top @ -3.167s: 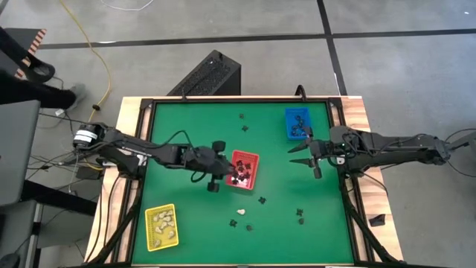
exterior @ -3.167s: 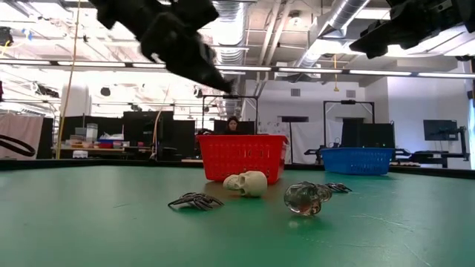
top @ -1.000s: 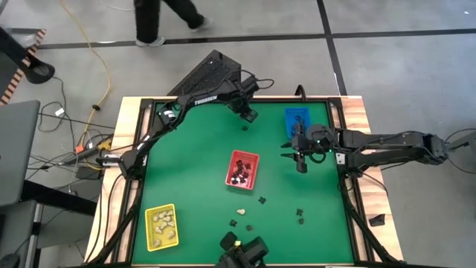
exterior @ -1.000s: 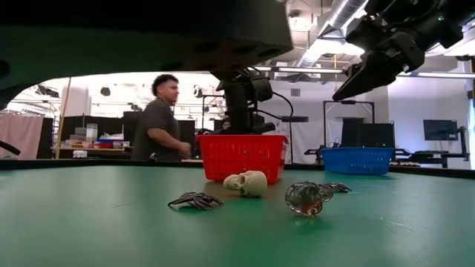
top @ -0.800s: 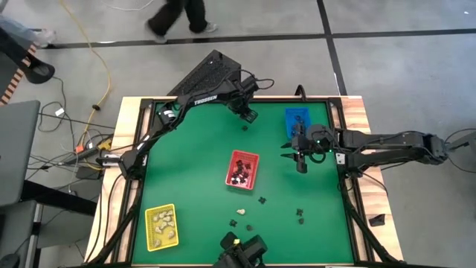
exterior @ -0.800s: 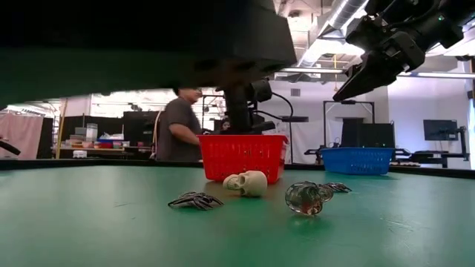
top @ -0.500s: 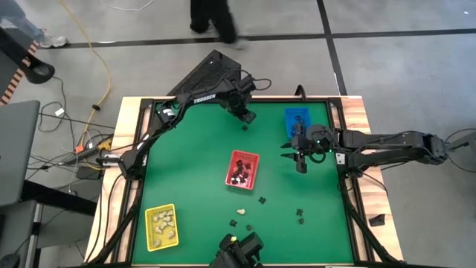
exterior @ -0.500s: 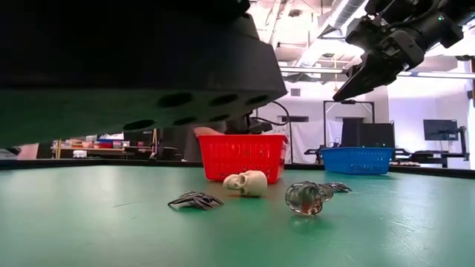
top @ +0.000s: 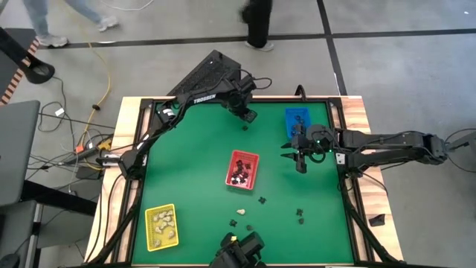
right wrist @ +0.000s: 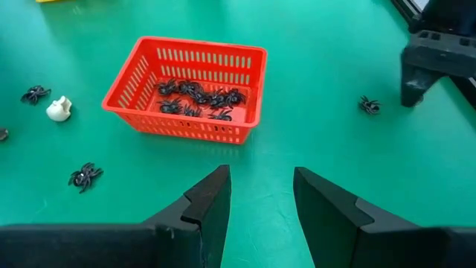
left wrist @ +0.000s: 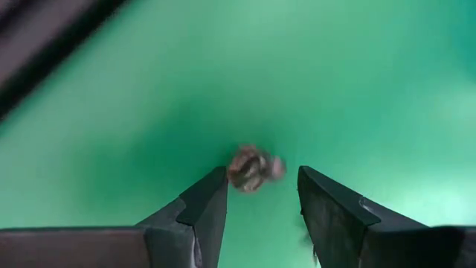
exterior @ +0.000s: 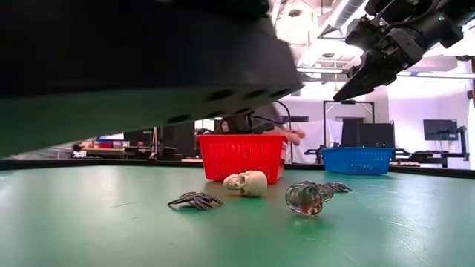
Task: Sort Halloween decoration
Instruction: Put the black skull toy into the blue bin
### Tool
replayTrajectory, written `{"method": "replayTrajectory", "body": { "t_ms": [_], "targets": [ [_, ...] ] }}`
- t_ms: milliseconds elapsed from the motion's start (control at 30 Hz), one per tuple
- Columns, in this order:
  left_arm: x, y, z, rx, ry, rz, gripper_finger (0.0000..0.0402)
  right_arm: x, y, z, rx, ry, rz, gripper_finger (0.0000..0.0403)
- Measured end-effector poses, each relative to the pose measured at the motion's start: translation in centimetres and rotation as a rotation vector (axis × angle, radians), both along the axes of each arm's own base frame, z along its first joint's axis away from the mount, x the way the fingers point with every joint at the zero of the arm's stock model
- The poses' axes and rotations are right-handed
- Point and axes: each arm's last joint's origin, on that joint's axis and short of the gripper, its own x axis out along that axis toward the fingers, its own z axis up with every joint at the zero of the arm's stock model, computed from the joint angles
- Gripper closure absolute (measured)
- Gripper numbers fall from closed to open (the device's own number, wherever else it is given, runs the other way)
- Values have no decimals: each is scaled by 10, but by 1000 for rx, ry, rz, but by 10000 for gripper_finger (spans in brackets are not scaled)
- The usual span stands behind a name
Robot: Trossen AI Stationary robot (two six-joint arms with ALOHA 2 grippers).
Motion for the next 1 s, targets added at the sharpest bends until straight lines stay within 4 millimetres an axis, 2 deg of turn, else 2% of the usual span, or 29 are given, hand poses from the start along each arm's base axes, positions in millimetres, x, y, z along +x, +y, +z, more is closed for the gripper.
{"method": "replayTrajectory", "body": {
  "t_ms": [167,1000],
  "targets": [
    [4,3,2,23,-48,27,248,0,0,0,1,0,-1,225],
    [2,2,1,-41,-39,98,248,0,0,0,1,-1,-1,225]
  ]
}}
